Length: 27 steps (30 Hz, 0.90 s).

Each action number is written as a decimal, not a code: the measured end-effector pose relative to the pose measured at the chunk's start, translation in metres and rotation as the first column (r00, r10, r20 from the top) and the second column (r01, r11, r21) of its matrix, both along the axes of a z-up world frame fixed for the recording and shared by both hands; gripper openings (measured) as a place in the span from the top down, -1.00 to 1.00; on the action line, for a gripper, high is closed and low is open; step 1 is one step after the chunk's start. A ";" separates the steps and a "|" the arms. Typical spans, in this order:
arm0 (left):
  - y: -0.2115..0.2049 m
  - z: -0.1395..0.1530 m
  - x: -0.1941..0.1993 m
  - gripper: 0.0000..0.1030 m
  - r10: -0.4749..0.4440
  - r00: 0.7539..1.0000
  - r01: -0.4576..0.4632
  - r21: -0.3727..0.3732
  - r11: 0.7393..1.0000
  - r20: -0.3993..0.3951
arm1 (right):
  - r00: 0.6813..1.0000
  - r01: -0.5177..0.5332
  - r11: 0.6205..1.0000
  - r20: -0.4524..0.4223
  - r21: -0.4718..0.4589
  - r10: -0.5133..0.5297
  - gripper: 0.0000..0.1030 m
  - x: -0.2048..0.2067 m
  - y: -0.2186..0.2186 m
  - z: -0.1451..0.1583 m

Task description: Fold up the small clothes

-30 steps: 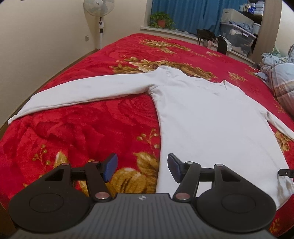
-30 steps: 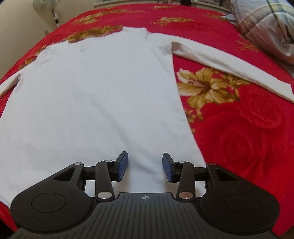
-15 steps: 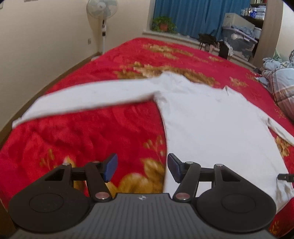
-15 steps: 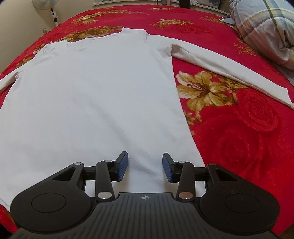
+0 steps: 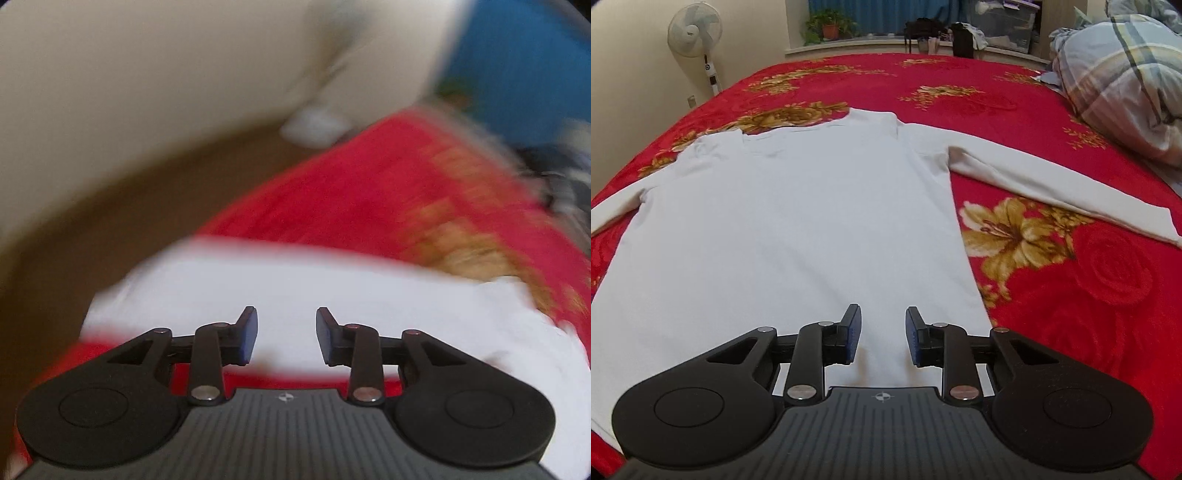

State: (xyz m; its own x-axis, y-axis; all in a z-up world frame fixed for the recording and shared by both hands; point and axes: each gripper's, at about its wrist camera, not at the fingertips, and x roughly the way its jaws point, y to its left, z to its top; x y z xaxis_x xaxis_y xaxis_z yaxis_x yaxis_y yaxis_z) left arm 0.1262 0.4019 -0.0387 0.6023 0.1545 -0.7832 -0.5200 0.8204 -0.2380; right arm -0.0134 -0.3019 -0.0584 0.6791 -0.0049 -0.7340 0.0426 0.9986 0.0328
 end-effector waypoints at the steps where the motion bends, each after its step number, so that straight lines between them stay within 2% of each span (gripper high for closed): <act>1: 0.017 -0.010 -0.002 0.21 0.059 0.998 -0.059 -0.086 0.995 -0.002 | 1.000 -0.005 1.000 -0.003 -0.002 0.005 0.47 0.001 0.002 -0.001; 3: 0.044 -0.027 -0.007 -0.01 0.165 0.986 -0.166 -0.229 0.959 -0.024 | 1.000 -0.022 1.000 -0.008 -0.001 0.022 0.47 0.005 0.006 -0.002; 5: 0.060 -0.041 -0.013 -0.01 0.238 0.968 -0.249 -0.333 0.909 -0.075 | 0.999 -0.037 0.999 -0.007 0.002 0.037 0.47 0.008 0.010 -0.001; 7: 0.068 -0.046 -0.018 -0.01 0.285 0.954 -0.298 -0.395 0.869 -0.093 | 0.999 -0.047 0.999 -0.004 0.008 0.047 0.47 0.012 0.014 0.000; 8: 0.071 -0.047 -0.018 -0.02 0.299 0.950 -0.307 -0.411 0.858 -0.085 | 0.999 -0.049 0.999 -0.006 0.012 0.049 0.47 0.013 0.016 0.000; 11: 0.076 -0.047 -0.009 -0.01 0.312 0.948 -0.311 -0.388 0.867 -0.063 | 0.998 -0.064 0.998 -0.013 0.029 0.065 0.47 0.018 0.022 0.000; 13: 0.078 -0.049 -0.002 0.36 0.326 0.944 -0.324 -0.367 0.872 -0.060 | 0.997 -0.079 0.996 -0.015 0.034 0.080 0.47 0.021 0.027 0.000; 14: 0.077 -0.047 0.000 0.90 0.343 0.937 -0.343 -0.344 0.874 -0.063 | 0.996 -0.086 0.996 -0.015 0.034 0.087 0.47 0.023 0.028 0.000; 15: 0.074 -0.043 0.003 0.90 0.359 0.932 -0.358 -0.303 0.883 -0.053 | 0.996 -0.091 0.995 -0.015 0.034 0.091 0.47 0.024 0.030 0.000; 17: 0.054 -0.020 0.014 0.90 0.341 0.940 -0.336 -0.150 0.930 0.007 | 0.995 -0.095 0.995 -0.016 0.035 0.095 0.47 0.028 0.032 -0.001; 18: 0.030 0.000 0.027 0.90 0.280 0.958 -0.280 -0.007 0.960 0.063 | 0.995 -0.094 0.995 -0.016 0.033 0.095 0.47 0.029 0.033 -0.001; 19: 0.008 0.017 0.035 0.90 0.214 0.970 -0.225 0.089 0.970 0.119 | 0.995 -0.094 0.995 -0.016 0.032 0.094 0.47 0.031 0.033 -0.001; 20: -0.021 0.035 0.044 0.90 0.119 0.973 -0.152 0.160 0.975 0.196 | 0.995 -0.096 0.995 -0.014 0.032 0.096 0.47 0.032 0.033 -0.001; 21: -0.047 0.049 0.050 0.91 0.040 0.966 -0.091 0.189 0.978 0.256 | 0.995 -0.097 0.995 -0.010 0.030 0.097 0.48 0.034 0.034 -0.001; 23: -0.109 0.073 0.058 0.91 -0.119 0.924 0.039 0.221 0.974 0.364 | 0.995 -0.097 0.995 -0.003 0.029 0.097 0.58 0.035 0.034 0.000; 24: -0.144 0.082 0.060 0.91 -0.202 0.889 0.114 0.228 0.967 0.410 | 0.995 -0.097 0.995 0.000 0.030 0.097 0.62 0.036 0.034 0.000; 25: -0.179 0.088 0.061 0.90 -0.292 0.846 0.207 0.230 0.951 0.446 | 0.996 -0.094 0.995 0.004 0.032 0.094 0.62 0.037 0.033 0.000; 26: -0.214 0.092 0.061 0.89 -0.387 0.792 0.315 0.225 0.922 0.473 | 0.996 -0.091 0.995 0.010 0.035 0.091 0.62 0.037 0.033 0.000; 27: -0.251 0.095 0.061 0.64 -0.500 0.716 0.459 0.211 0.863 0.487 | 0.996 -0.088 0.995 0.017 0.039 0.087 0.62 0.038 0.033 -0.001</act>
